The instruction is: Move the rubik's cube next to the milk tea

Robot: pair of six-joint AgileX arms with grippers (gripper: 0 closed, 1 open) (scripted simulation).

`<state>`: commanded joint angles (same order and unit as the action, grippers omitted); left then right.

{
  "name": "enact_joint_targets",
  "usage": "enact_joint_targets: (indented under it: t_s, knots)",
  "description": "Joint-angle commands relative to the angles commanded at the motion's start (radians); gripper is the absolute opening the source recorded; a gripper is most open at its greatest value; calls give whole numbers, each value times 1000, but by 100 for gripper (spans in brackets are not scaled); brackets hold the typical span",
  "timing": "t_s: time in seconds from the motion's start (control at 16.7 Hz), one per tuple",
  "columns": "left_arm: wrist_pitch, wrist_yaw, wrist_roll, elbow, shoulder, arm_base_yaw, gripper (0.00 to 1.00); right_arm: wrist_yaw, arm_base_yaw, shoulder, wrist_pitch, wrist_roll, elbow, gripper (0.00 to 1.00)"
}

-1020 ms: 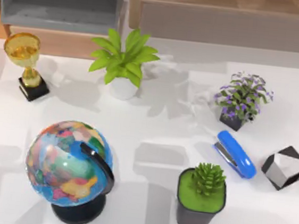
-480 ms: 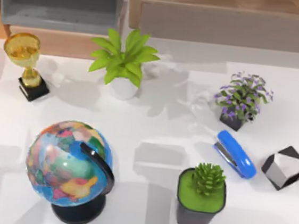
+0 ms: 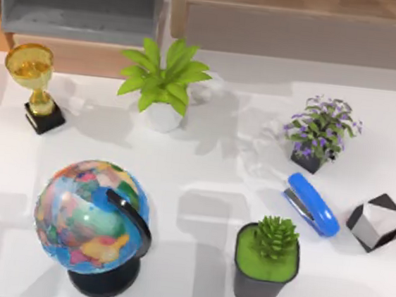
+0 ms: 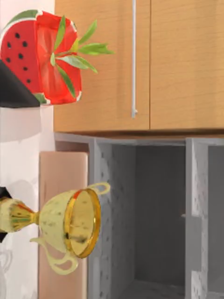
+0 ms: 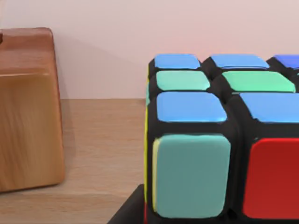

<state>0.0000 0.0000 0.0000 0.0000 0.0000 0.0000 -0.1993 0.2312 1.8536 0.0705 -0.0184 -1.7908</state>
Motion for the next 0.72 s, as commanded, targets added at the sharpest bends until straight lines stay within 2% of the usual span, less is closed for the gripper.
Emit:
enact_joint_targets:
  t_s: [0.36,0.72]
  knots:
    - [0,0,0,0,0,0,100,15,-61,-131,-93,-64,36,0]
    - [0,0,0,0,0,0,100,54,-270,-369,-410,-213,263,0]
